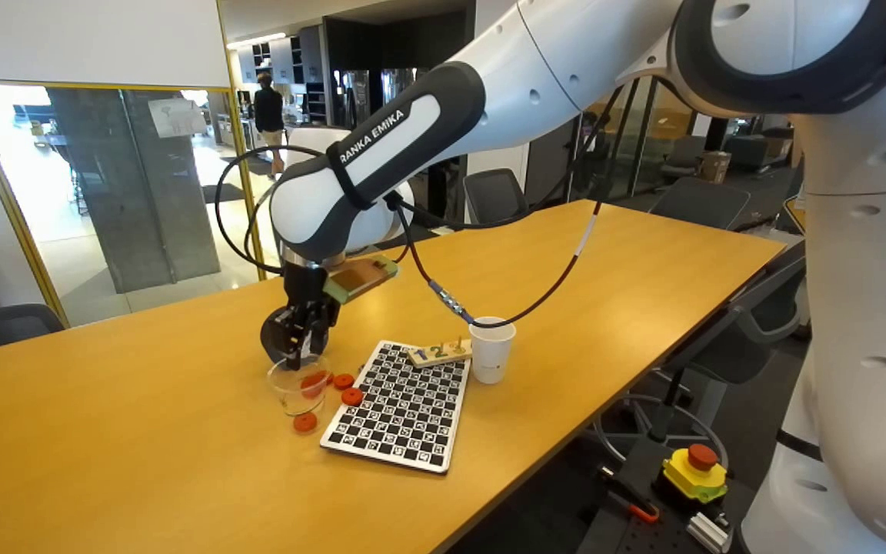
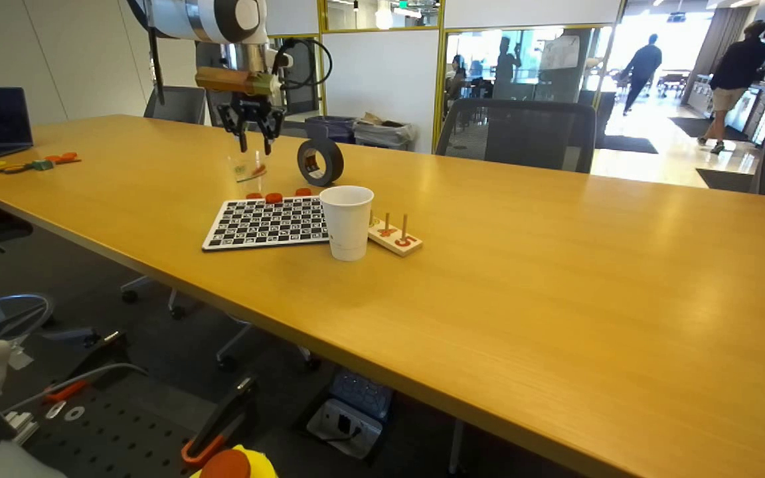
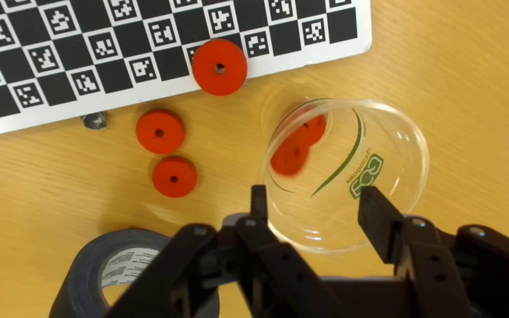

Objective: Put the blue block in the white cup and the orange blocks in the transparent cup

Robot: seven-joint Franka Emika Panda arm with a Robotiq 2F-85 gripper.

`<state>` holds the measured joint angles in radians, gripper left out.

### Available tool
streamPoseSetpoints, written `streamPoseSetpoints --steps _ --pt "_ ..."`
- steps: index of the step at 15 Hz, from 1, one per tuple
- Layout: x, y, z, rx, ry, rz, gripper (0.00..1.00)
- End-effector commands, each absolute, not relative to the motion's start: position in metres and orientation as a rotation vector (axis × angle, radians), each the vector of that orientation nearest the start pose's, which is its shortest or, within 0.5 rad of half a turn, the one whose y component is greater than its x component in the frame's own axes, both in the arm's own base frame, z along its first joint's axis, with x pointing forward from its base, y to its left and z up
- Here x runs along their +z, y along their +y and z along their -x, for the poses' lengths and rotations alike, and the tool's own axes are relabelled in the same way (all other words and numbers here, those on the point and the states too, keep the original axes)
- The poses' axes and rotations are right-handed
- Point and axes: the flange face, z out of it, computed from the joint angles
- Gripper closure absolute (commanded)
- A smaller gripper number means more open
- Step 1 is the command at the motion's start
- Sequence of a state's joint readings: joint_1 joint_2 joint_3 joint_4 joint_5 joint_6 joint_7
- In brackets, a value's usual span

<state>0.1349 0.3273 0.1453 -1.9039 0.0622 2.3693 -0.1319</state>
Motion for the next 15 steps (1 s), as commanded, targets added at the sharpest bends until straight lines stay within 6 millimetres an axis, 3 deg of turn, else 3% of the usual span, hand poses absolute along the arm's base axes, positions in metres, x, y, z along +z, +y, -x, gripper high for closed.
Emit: streamPoseSetpoints --steps 1,2,3,9,15 --pt "0.356 0.168 -0.616 -0.210 -0.546 3.013 0.11" --pt "0.358 0.167 -0.615 -0.222 -0.543 3.027 0.02" --pt "0.359 0.165 -0.613 -0.230 -0.544 3.038 0.00" --pt "0.364 0.152 -0.594 -0.247 -0.418 3.173 0.00" --pt "0.354 0.148 -0.566 -0.210 -0.467 3.181 0.00"
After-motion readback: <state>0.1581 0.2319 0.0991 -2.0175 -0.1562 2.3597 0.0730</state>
